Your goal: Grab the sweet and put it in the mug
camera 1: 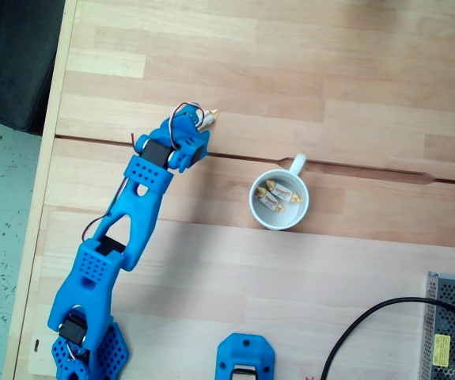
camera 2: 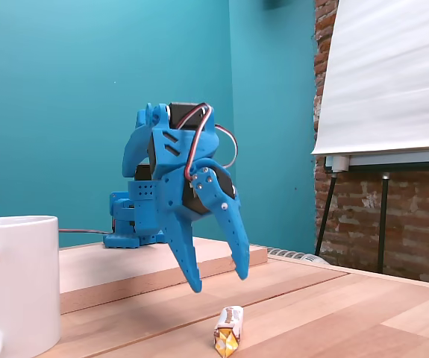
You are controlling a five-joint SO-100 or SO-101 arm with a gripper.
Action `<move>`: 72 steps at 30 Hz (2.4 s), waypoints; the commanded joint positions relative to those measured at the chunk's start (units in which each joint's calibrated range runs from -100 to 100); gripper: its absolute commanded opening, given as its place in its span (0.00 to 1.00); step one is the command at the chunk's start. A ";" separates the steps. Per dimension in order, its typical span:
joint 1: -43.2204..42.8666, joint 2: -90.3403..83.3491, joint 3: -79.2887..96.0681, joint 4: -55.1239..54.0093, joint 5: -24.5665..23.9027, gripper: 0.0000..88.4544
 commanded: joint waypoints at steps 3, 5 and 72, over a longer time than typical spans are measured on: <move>0.13 -1.12 -3.68 -1.45 0.78 0.25; -0.01 -1.12 -3.68 -1.45 0.78 0.25; -0.52 7.74 -3.59 -5.73 10.70 0.22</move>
